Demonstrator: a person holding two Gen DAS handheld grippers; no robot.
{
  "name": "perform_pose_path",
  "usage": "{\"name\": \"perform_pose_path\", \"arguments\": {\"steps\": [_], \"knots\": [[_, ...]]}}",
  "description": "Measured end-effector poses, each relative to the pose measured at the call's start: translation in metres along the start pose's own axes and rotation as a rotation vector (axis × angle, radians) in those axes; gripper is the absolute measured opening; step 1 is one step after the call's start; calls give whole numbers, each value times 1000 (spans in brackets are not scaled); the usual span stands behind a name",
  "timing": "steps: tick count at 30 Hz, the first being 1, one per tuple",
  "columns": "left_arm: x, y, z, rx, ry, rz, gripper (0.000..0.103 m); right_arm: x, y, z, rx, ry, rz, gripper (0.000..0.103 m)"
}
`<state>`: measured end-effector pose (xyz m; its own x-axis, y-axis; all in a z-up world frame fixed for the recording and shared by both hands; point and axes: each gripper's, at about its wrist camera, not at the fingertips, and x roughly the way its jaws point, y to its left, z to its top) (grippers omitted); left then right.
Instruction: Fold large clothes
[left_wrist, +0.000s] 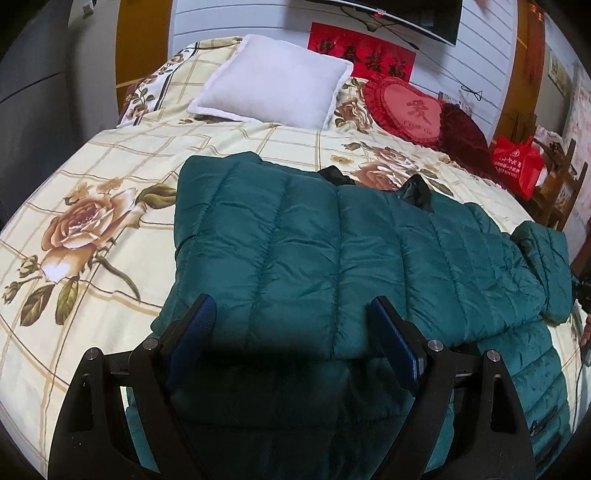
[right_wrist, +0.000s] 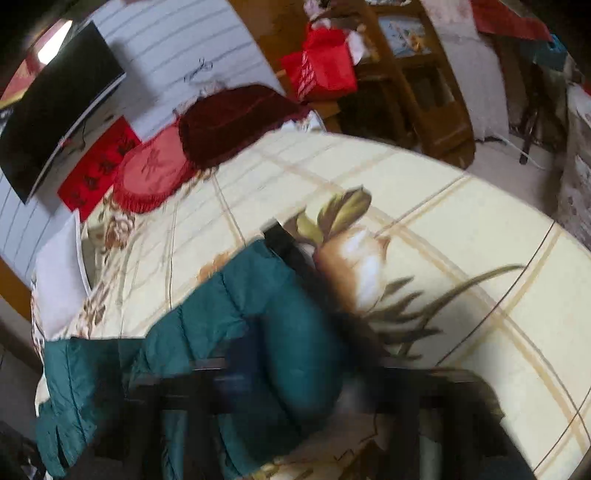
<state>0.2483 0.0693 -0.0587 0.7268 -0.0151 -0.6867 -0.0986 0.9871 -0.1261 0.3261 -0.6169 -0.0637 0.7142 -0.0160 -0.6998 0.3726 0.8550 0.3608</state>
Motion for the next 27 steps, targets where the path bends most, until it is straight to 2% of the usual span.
{"name": "perform_pose_path", "arguments": {"steps": [1,6,8,11,14,16,19,21,24,27], "knots": [[-1,1,0,-6,-1,-1,86,-4,0,0,-15,-17,-7,21],[-4,5,1,-38,23,-22,86,-60,15,4,-88,-128,-189,18],[-6,4,1,-46,33,-41,86,-94,21,12,-106,-171,-275,17],[-9,2,1,-50,41,-63,86,-143,32,23,-118,-240,-332,17],[-12,0,2,-46,40,-73,86,-176,67,23,-193,-275,-348,17],[-14,0,3,-51,43,-85,86,-190,96,16,-220,-292,-288,17],[-17,3,4,-68,46,-104,86,-204,160,-9,-278,-302,-132,17],[-17,3,4,-68,56,-112,86,-205,215,-35,-324,-291,4,16],[-18,1,5,-59,60,-130,86,-192,287,-84,-392,-220,188,16],[-23,-2,8,-49,46,-152,86,-164,342,-140,-451,-134,317,16]]}}
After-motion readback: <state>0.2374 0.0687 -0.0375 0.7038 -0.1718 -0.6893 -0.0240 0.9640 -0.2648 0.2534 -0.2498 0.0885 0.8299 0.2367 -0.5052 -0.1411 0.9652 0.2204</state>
